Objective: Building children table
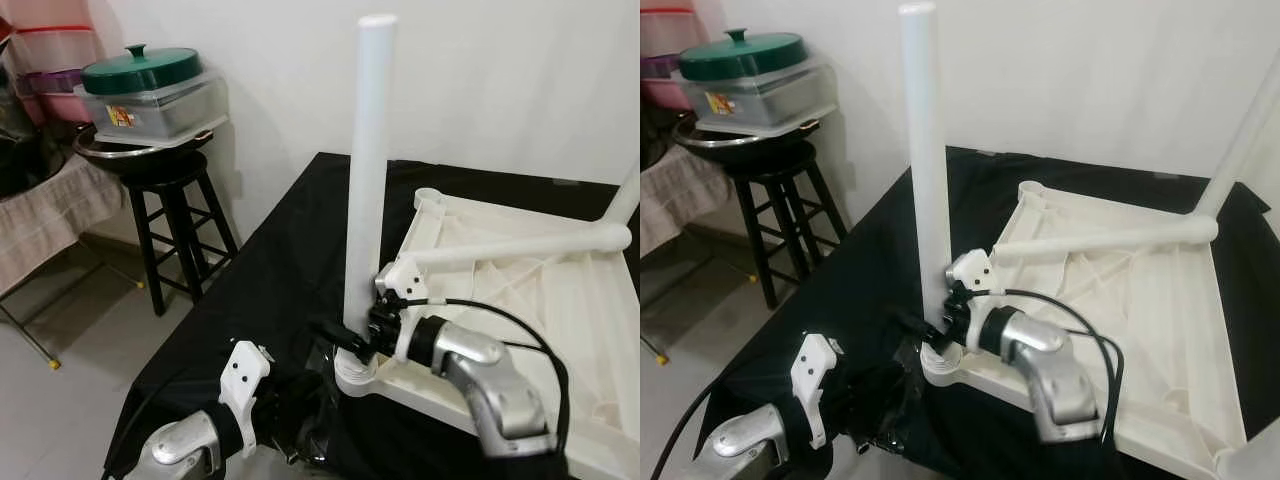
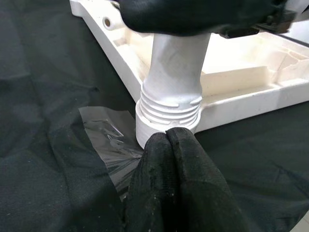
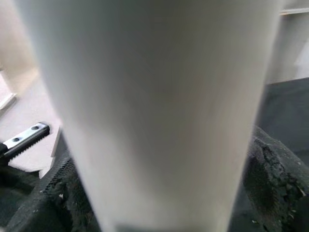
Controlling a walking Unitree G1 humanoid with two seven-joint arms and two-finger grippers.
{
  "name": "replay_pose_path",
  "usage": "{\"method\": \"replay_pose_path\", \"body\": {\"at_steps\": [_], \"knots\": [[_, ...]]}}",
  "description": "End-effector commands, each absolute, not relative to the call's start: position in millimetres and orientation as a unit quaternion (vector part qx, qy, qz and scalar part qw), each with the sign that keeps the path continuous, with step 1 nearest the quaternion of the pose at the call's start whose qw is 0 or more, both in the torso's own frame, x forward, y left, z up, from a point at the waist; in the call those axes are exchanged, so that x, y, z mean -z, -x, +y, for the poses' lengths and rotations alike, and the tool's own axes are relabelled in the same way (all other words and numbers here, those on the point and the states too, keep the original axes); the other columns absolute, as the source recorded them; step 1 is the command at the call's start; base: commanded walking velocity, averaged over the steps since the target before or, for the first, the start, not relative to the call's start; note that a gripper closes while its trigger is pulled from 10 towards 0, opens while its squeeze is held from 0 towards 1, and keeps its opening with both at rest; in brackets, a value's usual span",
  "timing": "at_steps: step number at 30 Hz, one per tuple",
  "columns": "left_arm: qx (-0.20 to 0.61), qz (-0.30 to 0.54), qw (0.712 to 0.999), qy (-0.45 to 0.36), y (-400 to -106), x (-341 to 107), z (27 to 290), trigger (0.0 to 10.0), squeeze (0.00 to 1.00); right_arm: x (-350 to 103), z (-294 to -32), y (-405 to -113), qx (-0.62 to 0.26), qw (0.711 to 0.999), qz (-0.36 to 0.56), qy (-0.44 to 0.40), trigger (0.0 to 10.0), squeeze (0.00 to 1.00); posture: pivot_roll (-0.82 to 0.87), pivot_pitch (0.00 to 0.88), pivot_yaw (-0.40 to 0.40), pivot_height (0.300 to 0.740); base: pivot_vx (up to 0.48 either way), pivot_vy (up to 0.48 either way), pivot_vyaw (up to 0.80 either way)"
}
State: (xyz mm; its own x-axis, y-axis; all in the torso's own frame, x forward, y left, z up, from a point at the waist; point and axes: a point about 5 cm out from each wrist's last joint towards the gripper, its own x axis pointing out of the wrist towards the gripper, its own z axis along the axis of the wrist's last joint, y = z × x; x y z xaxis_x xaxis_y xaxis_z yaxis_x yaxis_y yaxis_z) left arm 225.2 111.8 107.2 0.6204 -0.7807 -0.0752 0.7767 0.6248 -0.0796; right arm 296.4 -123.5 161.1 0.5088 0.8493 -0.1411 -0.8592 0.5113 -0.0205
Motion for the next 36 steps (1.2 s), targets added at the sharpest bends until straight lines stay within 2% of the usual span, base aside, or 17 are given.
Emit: {"method": "replay_pose_path", "body": {"at_steps": [1, 3, 7, 8, 9, 10, 17, 20, 26, 27, 29, 30, 31, 32, 33, 34, 36], "knots": [[0.432, 0.049, 0.901, 0.019, -226, -107, 113, 10.0, 0.0, -164, -119, -297, -0.518, 0.853, 0.047, 0.046, 10.0, 0.0, 0.05, 0.0, 0.006, 0.74, 0.0, 0.0, 0.0], [0.428, 0.051, 0.902, 0.027, -230, -106, 112, 10.0, 0.0, -167, -124, -320, -0.549, 0.83, 0.06, 0.071, 10.0, 0.0, 0.09, 0.0, -0.032, 0.74, 0.0, 0.0, 0.0], [0.425, 0.054, 0.903, 0.037, -233, -105, 112, 10.0, 0.0, -176, -125, -337, -0.559, 0.825, 0.053, 0.062, 10.0, 0.0, 0.1, 0.0, -0.043, 0.74, 0.0, 0.0, 0.0], [0.424, 0.054, 0.903, 0.04, -234, -105, 111, 10.0, 0.0, -178, -126, -341, -0.57, 0.818, 0.057, 0.057, 1.9, 0.0, 0.11, 0.0, -0.044, 0.74, 0.0, 0.0, 0.0], [0.424, 0.054, 0.903, 0.04, -234, -105, 111, 10.0, 0.0, -178, -126, -341, -0.57, 0.818, 0.057, 0.057, 1.9, 0.0, 0.11, 0.0, -0.044, 0.74, 0.0, 0.0, 0.0], [0.424, 0.054, 0.903, 0.041, -235, -105, 111, 10.0, 0.0, -178, -128, -342, -0.582, 0.809, 0.062, 0.056, 0.0, 0.0, 0.11, 0.0, -0.049, 0.74, 0.0, 0.0, 0.0], [0.423, 0.054, 0.904, 0.044, -236, -104, 111, 10.0, 0.0, -176, -136, -345, -0.6, 0.795, 0.074, 0.049, 0.0, 0.0, 0.11, 0.0, -0.051, 0.74, 0.0, 0.0, 0.0], [0.427, 0.056, 0.901, 0.053, -237, -105, 109, 10.0, 0.0, -170, -140, -337, -0.615, 0.785, 0.067, 0.035, 0.0, 0.0, 0.1, 0.0, -0.046, 0.74, 0.0, 0.0, 0.0], [0.428, 0.056, 0.9, 0.055, -237, -104, 109, 10.0, 0.0, -168, -141, -335, -0.617, 0.783, 0.064, 0.031, 0.0, 0.0, 0.09, 0.0, -0.047, 0.74, 0.0, 0.0, 0.0], [0.429, 0.055, 0.9, 0.057, -237, -105, 108, 10.0, 0.0, -157, -138, -327, -0.596, 0.799, 0.073, 0.036, 0.0, 0.0, 0.08, 0.0, -0.051, 0.74, 0.0, 0.0, 0.0], [0.429, 0.055, 0.9, 0.057, -237, -105, 108, 10.0, 0.0, -157, -138, -327, -0.596, 0.799, 0.073, 0.036, 0.0, 0.0, 0.08, 0.0, -0.051, 0.74, 0.0, 0.0, 0.0], [0.429, 0.053, 0.9, 0.06, -237, -106, 107, 10.0, 0.0, -138, -122, -321, -0.483, 0.869, 0.094, 0.044, 0.0, 0.0, 0.06, 0.0, -0.062, 0.74, 0.0, 0.0, 0.0], [0.429, 0.053, 0.9, 0.06, -237, -106, 107, 10.0, 0.0, -138, -122, -321, -0.483, 0.869, 0.094, 0.044, 0.0, 0.0, 0.06, 0.0, -0.062, 0.74, 0.0, 0.0, 0.0], [0.433, 0.05, 0.897, 0.068, -237, -108, 107, 10.0, 0.0, -115, -90, -278, -0.311, 0.942, 0.118, 0.052, 0.0, 0.0, 0.0, 0.0, -0.019, 0.74, 0.0, 0.0, 0.0], [0.435, 0.05, 0.896, 0.07, -237, -108, 107, 10.0, 0.0, -122, -89, -272, -0.266, 0.957, 0.102, 0.058, 0.0, 0.0, 0.0, 0.0, -0.019, 0.74, 0.0, 0.0, 0.0], [0.435, 0.05, 0.896, 0.07, -237, -108, 107, 10.0, 0.0, -122, -89, -272, -0.266, 0.957, 0.102, 0.058, 0.0, 0.0, 0.0, 0.0, -0.019, 0.74, 0.0, 0.0, 0.0], [0.444, 0.051, 0.892, 0.07, -238, -109, 104, 10.0, 0.0, -120, -104, -285, -0.232, 0.965, 0.112, 0.047, 0.0, 0.0, 0.03, 0.0, -0.042, 0.74, 0.0, 0.0, 0.0]]}}
